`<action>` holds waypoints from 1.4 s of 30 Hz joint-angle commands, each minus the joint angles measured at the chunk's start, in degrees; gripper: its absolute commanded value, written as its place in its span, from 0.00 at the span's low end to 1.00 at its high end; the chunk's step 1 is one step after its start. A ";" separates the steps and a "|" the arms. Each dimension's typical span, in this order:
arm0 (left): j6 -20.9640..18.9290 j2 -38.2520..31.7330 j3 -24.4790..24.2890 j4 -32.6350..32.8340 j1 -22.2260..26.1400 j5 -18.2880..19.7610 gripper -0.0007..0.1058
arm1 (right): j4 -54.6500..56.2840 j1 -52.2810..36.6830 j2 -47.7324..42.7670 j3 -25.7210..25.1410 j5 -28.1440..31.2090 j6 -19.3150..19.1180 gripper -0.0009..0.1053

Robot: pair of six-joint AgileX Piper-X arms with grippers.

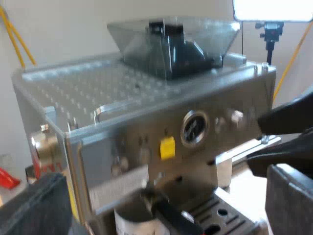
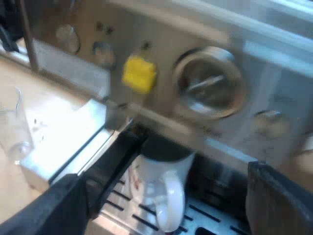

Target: Place mug into machine

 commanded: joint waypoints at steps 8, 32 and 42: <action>-0.26 17.02 -13.15 -0.09 0.48 -1.50 0.77 | 11.26 -15.38 -10.79 -0.47 -9.01 3.14 0.66; -0.04 17.82 -20.82 11.60 16.44 -5.68 0.77 | 30.94 -66.55 -31.77 -0.47 -29.05 -5.62 0.66; -0.04 4.55 -20.82 20.01 16.44 -7.47 0.77 | 35.02 -66.53 -45.28 -0.47 -29.05 -5.08 0.66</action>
